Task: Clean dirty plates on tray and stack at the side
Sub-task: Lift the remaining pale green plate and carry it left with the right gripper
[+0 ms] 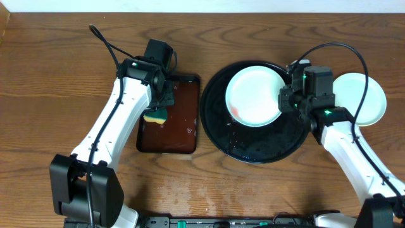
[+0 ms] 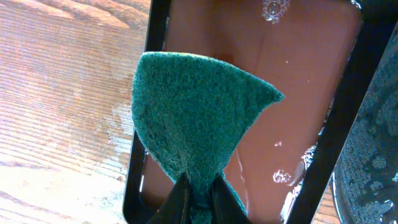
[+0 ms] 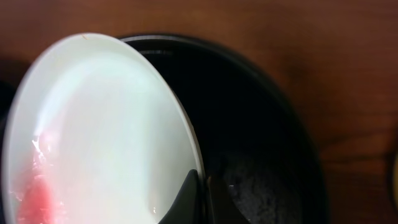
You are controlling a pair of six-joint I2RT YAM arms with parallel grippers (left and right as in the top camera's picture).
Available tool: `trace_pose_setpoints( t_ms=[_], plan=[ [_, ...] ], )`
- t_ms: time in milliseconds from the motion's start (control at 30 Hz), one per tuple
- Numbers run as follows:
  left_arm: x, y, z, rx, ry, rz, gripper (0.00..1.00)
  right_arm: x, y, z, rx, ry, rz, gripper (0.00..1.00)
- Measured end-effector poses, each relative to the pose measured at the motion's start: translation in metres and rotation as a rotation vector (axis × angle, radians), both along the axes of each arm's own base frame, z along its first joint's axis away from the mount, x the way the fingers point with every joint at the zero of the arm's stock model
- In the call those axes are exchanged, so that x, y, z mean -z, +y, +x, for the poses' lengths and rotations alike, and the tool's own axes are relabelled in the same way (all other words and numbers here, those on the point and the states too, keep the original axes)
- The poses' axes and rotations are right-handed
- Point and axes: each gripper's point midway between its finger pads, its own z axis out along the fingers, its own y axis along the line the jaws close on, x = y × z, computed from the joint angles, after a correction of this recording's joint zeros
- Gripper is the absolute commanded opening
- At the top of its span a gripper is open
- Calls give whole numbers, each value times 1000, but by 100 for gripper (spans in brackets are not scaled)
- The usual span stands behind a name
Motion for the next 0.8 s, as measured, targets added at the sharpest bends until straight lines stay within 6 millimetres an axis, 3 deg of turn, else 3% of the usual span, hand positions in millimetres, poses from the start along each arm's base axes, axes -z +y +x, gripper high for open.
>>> trace_pose_setpoints(
  t_ms=[267,433,633,700,800],
  plan=[
    [-2,-1,2,0,-16,-5,7,-4,-2,-1,32,8,7,1],
    [-33,-4,5,3,-123,-48,8,-29,4,9,35,-17,19,1],
    [-83,-1,-9,6,-257,-90,8,-75,32,24,1,-104,59,1],
    [-89,2,-14,1,-268,-83,7,-82,48,27,-22,-126,74,1],
    [-91,15,-22,-43,-259,-28,8,-77,74,30,-60,-132,87,1]
  ],
)
